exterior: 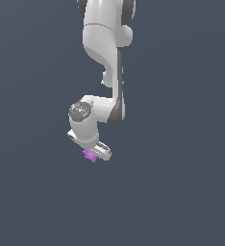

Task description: Pick up the object and move it to a goal position.

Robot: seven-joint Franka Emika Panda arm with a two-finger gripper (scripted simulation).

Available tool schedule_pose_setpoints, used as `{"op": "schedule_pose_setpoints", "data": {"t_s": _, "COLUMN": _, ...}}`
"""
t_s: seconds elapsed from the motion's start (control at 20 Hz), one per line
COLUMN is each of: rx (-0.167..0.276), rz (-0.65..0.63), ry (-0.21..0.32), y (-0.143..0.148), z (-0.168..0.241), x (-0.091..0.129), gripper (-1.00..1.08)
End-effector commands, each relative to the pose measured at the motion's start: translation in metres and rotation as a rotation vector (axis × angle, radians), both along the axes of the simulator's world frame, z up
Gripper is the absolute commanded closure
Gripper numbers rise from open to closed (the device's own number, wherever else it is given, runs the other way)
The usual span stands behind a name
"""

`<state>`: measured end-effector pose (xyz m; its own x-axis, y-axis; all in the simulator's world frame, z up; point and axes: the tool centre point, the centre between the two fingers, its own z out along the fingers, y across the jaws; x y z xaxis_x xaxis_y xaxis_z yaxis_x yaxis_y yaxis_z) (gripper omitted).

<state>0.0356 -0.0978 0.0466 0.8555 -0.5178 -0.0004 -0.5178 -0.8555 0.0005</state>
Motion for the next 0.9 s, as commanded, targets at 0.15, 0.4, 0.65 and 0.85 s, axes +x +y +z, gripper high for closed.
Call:
{"op": "schedule_pose_setpoints", "data": {"t_s": 0.15, "rx": 0.0, "rz": 0.001, "ry": 0.0, "y": 0.036, "z": 0.008, "x": -0.017, "gripper": 1.08}}
{"op": "schedule_pose_setpoints", "data": {"t_s": 0.4, "rx": 0.0, "rz": 0.001, "ry": 0.0, "y": 0.084, "z": 0.019, "x": -0.041, "gripper": 1.08}}
{"op": "schedule_pose_setpoints", "data": {"t_s": 0.65, "rx": 0.001, "rz": 0.002, "ry": 0.0, "y": 0.138, "z": 0.032, "x": -0.066, "gripper": 1.08}}
{"op": "schedule_pose_setpoints", "data": {"t_s": 0.85, "rx": 0.001, "rz": 0.002, "ry": 0.0, "y": 0.179, "z": 0.042, "x": -0.085, "gripper": 1.08}}
